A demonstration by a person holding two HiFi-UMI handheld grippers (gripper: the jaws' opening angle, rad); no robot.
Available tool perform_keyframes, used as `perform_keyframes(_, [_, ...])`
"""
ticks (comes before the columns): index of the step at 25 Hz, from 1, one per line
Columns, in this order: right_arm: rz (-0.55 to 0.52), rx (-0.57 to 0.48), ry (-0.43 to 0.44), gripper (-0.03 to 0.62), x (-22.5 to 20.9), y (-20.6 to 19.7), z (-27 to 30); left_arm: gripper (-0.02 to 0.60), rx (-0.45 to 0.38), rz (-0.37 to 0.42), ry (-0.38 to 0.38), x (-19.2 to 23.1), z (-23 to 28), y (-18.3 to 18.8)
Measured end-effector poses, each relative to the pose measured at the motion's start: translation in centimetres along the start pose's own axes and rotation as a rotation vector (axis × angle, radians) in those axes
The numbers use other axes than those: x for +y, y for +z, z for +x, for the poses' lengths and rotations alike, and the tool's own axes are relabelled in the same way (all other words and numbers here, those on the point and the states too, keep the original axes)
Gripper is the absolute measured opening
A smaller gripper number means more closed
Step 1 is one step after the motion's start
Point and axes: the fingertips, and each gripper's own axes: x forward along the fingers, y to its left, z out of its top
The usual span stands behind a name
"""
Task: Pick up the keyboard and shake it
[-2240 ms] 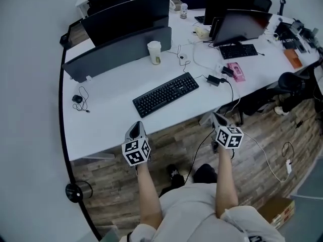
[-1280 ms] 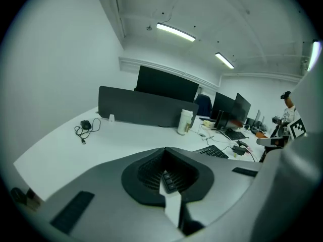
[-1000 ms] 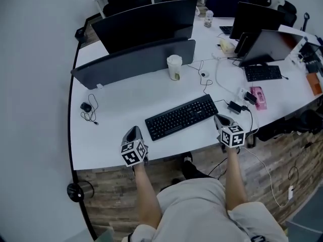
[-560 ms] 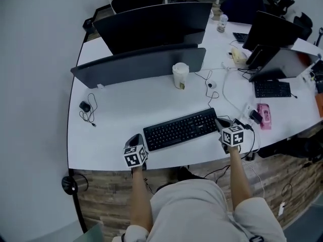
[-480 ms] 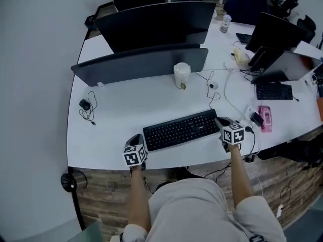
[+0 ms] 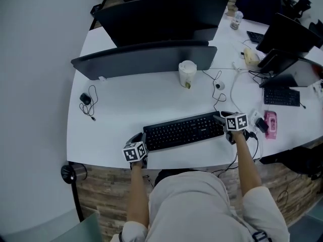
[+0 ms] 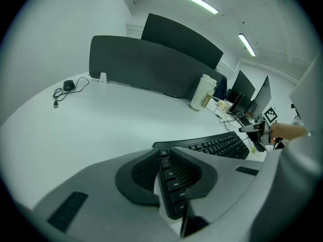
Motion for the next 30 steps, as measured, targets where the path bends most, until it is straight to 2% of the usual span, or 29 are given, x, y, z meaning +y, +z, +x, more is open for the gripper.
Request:
perform_keyframes(3, [0.027, 0.026, -0.023, 0.277, -0.6, -0.2, 1.0, 0.115, 0.019, -0.032, -0.014, 0.1, 0.7, 0.1])
perform_keyframes(5, [0.050, 0.036, -0.027, 0.282, -1.0, -0.1, 1.6, 0.180, 0.033, -0.048, -0.032, 0.0, 1.5, 0.2])
perform_keyframes(9, [0.078, 0.090, -0.031, 0.295, -1.7, -0.8, 2.7, 0.246, 0.069, -0.085, -0.057, 0.1, 2.5, 0.3])
perform_keyframes(13, [0.093, 0.122, -0.015, 0.296, -1.5, -1.3, 3.7, 0.252, 0.093, -0.087, -0.043, 0.6, 3.3, 0.3])
perform_keyframes(19, [0.040, 0.125, -0.052, 0.296, -1.6, -1.3, 4.0, 0.252, 0.149, -0.096, -0.045, -0.1, 4.9, -0.4])
perform_keyframes(23, [0.036, 0.114, -0.065, 0.296, -1.3, -1.3, 4.0, 0.241, 0.117, -0.151, -0.032, -0.1, 5.1, -0.5])
perform_keyframes(27, [0.033, 0.106, -0.070, 0.296, -0.9, -1.3, 3.8, 0.241, 0.101, -0.155, -0.041, 0.2, 5.0, -0.2])
perform_keyframes(30, [0.016, 0.072, -0.061, 0.296, 0.0, -0.6, 3.7, 0.242, 0.060, -0.148, -0.048, 0.6, 4.2, 0.7])
